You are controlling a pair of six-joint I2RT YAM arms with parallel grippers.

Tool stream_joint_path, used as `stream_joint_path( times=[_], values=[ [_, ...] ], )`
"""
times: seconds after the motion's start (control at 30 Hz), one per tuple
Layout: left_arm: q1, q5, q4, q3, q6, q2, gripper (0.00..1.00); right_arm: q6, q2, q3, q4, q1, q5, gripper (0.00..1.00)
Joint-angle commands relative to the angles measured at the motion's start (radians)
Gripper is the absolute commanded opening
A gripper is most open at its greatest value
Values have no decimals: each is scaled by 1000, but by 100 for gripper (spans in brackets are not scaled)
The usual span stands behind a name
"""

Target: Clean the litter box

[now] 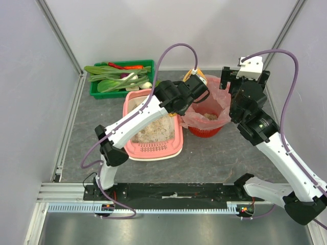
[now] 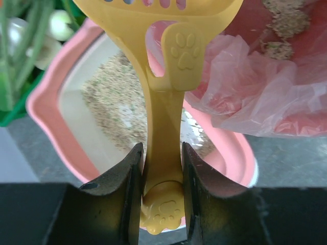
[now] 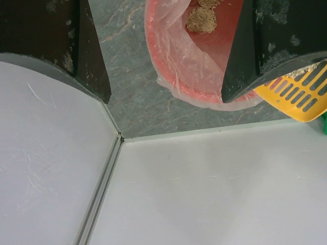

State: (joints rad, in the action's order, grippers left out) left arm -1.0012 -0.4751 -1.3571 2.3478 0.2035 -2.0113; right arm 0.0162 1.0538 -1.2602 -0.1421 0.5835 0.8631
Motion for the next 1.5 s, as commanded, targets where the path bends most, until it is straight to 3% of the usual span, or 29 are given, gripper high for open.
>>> stream_joint_path(
  times=[0.0, 0.3, 0.4, 0.5, 0.53, 0.67, 1.07, 1.27, 1.47],
  values=[
    [-50, -258, 56, -7, -143, -3, 2, 25, -11, 10, 49, 3, 22, 98],
    [-74, -451, 304, -192, -369, 65, 2, 42, -43, 38, 79, 3, 51, 98],
    [-76, -493, 465, -307, -470, 115, 2, 57, -51, 42, 85, 1, 77, 98],
    [-85, -530, 709, -436, -662, 166, 2, 70, -60, 50, 91, 1, 91, 98],
    [-91, -534, 865, -470, -782, 180, 2, 71, -66, 57, 99, 2, 96, 98],
    [-119, -533, 1123, -580, -1015, 217, 2, 70, -83, 73, 107, 1, 111, 98],
    [-155, -545, 1331, -766, -1263, 281, 2, 62, -112, 107, 119, -1, 119, 98],
    [-155, -586, 1320, -877, -1268, 338, 2, 48, -138, 124, 118, -2, 117, 98],
    [-155, -589, 1227, -817, -1169, 330, 2, 45, -152, 130, 118, -1, 114, 98]
  ],
)
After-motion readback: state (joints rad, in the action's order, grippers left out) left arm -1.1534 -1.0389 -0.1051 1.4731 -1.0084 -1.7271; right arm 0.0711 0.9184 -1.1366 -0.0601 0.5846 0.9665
